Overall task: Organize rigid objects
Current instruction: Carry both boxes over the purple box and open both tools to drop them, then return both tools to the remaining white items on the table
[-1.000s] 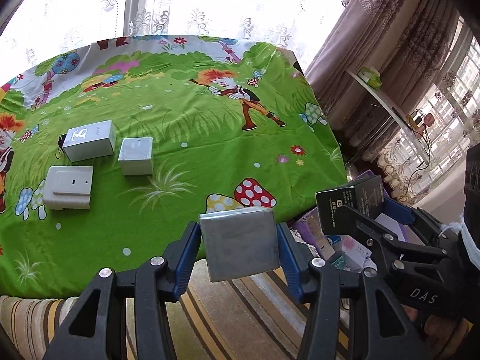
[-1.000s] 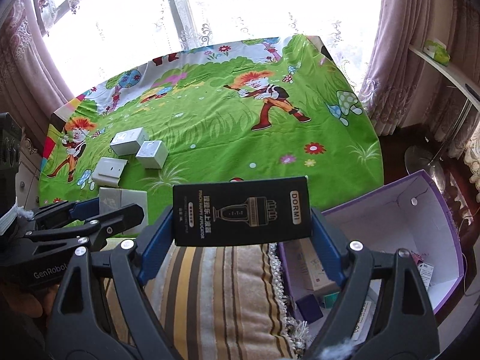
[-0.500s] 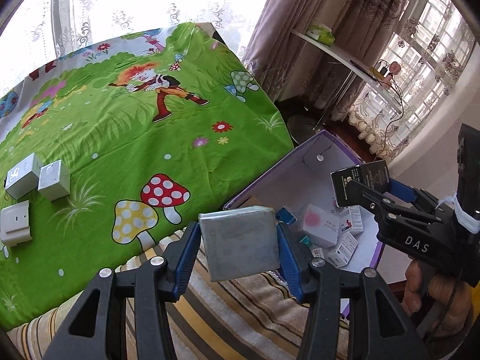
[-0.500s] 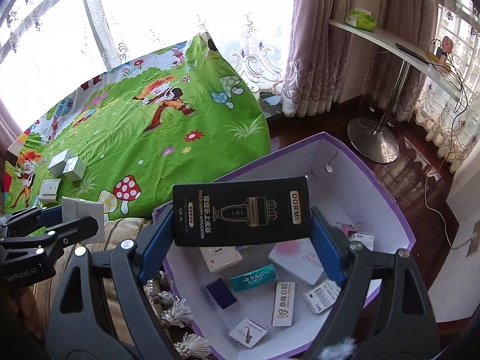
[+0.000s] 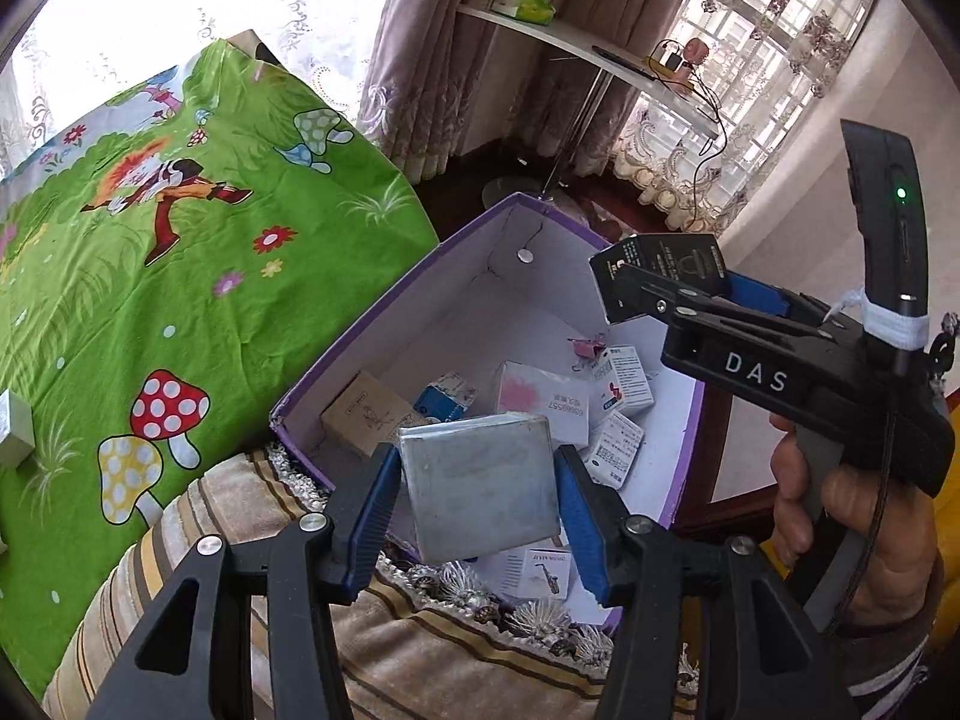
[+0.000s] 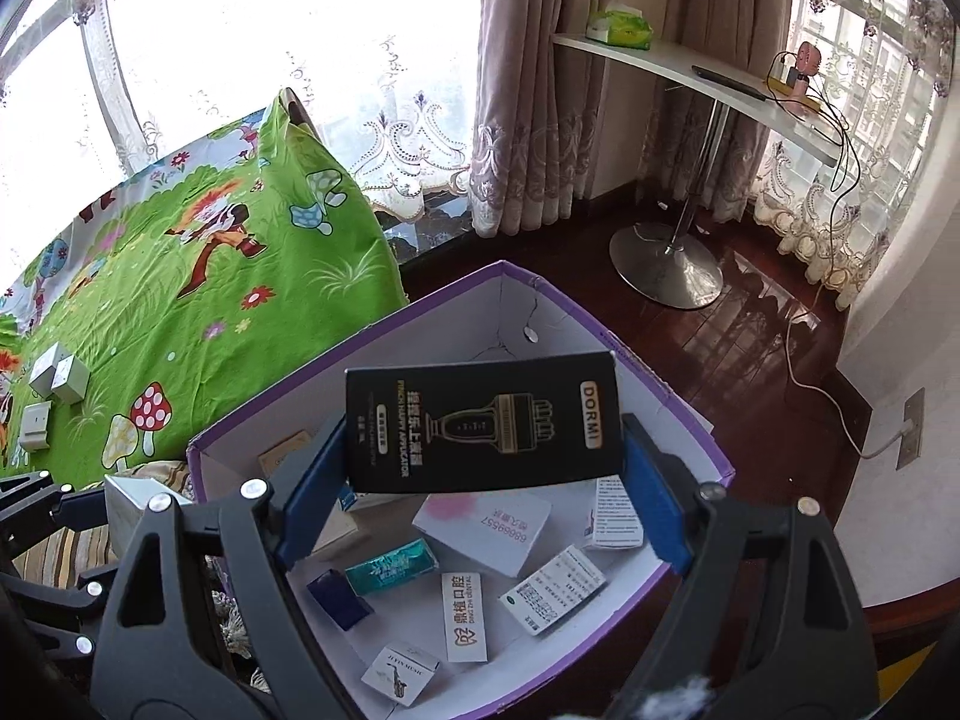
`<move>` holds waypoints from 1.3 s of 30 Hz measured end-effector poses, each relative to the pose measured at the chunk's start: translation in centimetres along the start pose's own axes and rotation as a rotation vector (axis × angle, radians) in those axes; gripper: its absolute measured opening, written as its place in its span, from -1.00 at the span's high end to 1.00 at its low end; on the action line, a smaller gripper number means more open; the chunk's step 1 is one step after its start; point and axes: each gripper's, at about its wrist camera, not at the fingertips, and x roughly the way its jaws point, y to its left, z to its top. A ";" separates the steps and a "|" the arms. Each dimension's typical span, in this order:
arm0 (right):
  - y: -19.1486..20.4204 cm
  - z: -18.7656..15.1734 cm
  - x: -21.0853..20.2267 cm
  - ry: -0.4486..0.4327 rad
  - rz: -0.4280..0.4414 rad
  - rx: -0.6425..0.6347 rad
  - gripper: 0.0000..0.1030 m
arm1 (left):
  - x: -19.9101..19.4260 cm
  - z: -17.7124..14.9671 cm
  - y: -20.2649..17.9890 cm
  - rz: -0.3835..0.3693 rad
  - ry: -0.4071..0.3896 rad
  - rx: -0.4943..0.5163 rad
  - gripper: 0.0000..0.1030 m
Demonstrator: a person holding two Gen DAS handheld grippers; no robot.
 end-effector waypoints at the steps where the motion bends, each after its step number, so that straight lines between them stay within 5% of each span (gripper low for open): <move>1: -0.1 0.0 0.1 0.006 0.006 0.005 -0.70 | 0.1 0.0 -0.3 -0.002 0.006 0.008 -0.24; 4: -0.1 0.0 0.4 0.024 0.023 0.013 -0.71 | 0.1 -0.1 -0.4 0.008 0.006 0.011 -0.37; 24: 3.4 0.7 -1.0 0.012 0.060 -0.053 -0.72 | -4.2 -0.1 4.6 0.078 -0.119 -0.074 -0.39; 32: 7.5 1.8 -2.2 -0.013 0.105 -0.117 -0.72 | -7.5 -0.5 9.7 0.177 -0.194 -0.136 -0.39; 39: 13.6 3.4 -3.0 -0.040 0.179 -0.174 -0.72 | -10.2 -2.1 16.7 0.280 -0.234 -0.252 -0.62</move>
